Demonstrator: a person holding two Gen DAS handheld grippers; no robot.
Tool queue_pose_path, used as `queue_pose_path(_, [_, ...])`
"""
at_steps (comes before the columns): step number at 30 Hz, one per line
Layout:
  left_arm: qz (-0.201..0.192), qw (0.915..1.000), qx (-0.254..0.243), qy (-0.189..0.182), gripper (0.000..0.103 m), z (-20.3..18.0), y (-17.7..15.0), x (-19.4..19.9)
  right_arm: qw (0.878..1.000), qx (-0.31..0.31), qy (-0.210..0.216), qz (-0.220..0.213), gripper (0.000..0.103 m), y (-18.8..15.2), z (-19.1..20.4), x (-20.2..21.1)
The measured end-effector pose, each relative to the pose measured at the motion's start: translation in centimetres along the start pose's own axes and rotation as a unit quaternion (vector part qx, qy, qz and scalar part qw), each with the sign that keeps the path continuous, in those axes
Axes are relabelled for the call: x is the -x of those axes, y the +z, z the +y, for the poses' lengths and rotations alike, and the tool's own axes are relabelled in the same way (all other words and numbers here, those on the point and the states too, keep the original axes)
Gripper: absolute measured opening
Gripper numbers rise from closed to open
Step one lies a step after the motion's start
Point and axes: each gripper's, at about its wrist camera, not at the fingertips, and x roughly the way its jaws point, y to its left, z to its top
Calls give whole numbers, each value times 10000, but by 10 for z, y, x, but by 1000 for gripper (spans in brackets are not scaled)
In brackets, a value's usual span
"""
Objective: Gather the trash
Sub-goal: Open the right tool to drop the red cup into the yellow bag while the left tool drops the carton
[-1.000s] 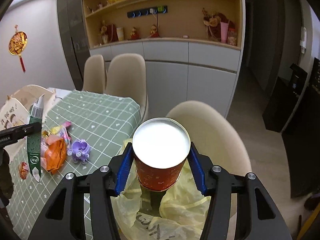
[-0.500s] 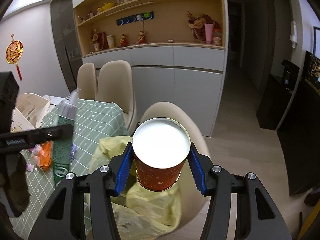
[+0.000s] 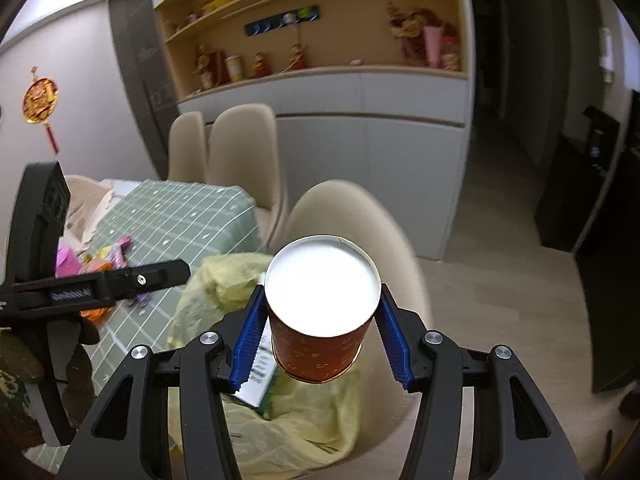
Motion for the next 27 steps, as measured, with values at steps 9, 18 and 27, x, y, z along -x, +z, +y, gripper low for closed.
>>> queue_pose_path(9, [-111, 9979, 77, 634, 82, 27, -31, 38, 9930, 108, 576, 1023, 51, -28, 36, -105])
queue_pose_path(18, [-281, 9936, 127, 1088, 87, 50, -54, 67, 9855, 166, 742, 1520, 52, -52, 46, -129])
queue_pose_path(27, [-219, 9906, 301, 1313, 90, 73, -73, 69, 9931, 420, 451, 1000, 58, -47, 40, -93])
